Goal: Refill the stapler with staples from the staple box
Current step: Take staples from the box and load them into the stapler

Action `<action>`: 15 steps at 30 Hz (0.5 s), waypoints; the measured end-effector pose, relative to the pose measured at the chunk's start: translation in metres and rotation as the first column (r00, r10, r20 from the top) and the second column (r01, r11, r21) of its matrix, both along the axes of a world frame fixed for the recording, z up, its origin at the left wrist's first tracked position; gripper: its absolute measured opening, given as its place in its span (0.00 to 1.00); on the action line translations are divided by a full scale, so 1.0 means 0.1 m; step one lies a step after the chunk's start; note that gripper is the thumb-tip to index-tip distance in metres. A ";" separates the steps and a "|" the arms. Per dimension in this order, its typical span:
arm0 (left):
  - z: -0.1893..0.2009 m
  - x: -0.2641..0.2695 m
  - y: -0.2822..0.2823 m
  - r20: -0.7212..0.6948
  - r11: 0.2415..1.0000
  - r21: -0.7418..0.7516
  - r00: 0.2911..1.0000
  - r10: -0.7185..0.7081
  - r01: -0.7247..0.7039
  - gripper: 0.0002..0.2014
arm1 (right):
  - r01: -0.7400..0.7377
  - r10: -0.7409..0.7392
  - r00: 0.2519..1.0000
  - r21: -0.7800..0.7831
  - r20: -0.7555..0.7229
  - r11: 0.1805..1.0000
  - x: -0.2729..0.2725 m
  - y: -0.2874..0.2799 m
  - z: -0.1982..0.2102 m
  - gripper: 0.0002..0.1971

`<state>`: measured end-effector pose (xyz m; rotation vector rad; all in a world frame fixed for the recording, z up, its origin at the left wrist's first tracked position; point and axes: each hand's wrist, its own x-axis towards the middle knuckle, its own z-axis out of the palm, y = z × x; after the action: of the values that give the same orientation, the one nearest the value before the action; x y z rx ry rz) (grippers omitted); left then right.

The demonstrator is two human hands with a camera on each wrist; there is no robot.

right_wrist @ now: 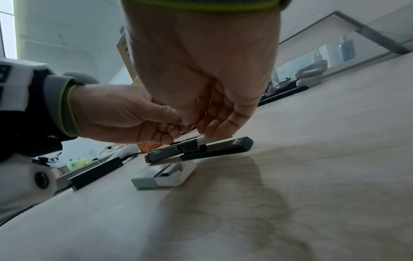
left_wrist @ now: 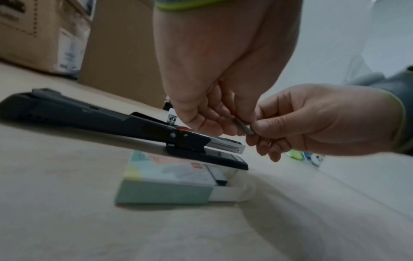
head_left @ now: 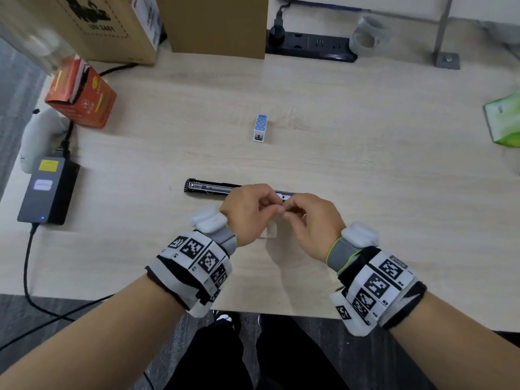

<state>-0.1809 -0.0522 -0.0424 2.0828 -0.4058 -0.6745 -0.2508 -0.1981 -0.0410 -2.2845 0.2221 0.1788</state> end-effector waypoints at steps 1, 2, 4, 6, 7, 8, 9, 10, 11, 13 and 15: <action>0.00 0.02 -0.02 -0.035 0.999 -0.006 0.998 0.046 -0.046 0.04 | 0.020 -0.020 1.000 0.009 0.007 1.000 0.00 -0.01 0.01 0.05; -0.01 0.03 -0.03 -0.073 0.996 -0.017 0.993 0.091 -0.092 0.04 | 0.037 -0.037 0.999 0.021 0.019 0.999 0.00 -0.01 0.01 0.07; 0.00 0.04 -0.07 -0.150 0.986 -0.039 0.977 0.154 -0.161 0.06 | 0.053 -0.055 0.997 0.029 0.060 0.998 0.00 -0.01 0.02 0.07; 0.01 0.05 -0.11 -0.197 0.977 -0.058 0.962 0.189 -0.204 0.07 | 0.068 -0.067 0.992 -0.006 0.103 0.998 0.02 -0.03 0.01 0.05; 0.01 0.05 -0.12 -0.183 0.973 -0.064 0.961 0.207 -0.222 0.06 | 0.075 -0.070 0.991 -0.040 0.114 0.996 0.05 -0.05 0.01 0.05; 0.01 0.07 -0.12 -0.123 0.972 -0.060 0.968 0.217 -0.225 0.05 | 0.078 -0.067 0.991 -0.087 0.116 0.993 0.07 -0.09 -0.01 0.04; 0.00 0.10 -0.11 -0.019 0.978 -0.033 0.979 0.205 -0.205 0.05 | 0.072 -0.057 0.993 -0.146 0.103 0.987 0.11 -0.14 -0.02 0.04; -0.02 0.13 -0.09 0.107 0.986 0.020 0.981 0.164 -0.167 0.05 | 0.053 -0.039 0.997 -0.210 0.071 0.976 0.14 -0.19 -0.04 0.04; -0.04 0.16 -0.06 0.233 0.988 0.095 0.968 0.095 -0.120 0.07 | 0.026 -0.019 0.999 -0.265 0.026 0.964 0.17 -0.23 -0.05 0.05; -0.10 0.22 -0.01 0.368 0.963 0.267 0.927 -0.076 -0.027 0.12 | -0.031 0.015 0.999 -0.324 -0.051 0.946 0.21 -0.27 -0.06 0.06; -0.15 0.27 0.00 0.366 0.931 0.364 0.914 -0.177 0.035 0.16 | -0.079 0.047 0.994 -0.343 -0.102 0.936 0.25 -0.25 -0.05 0.08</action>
<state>-0.1543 -0.0524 -0.0579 2.5645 -0.6712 -0.4038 -0.2262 -0.2233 -0.0462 -2.6394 0.2435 0.2992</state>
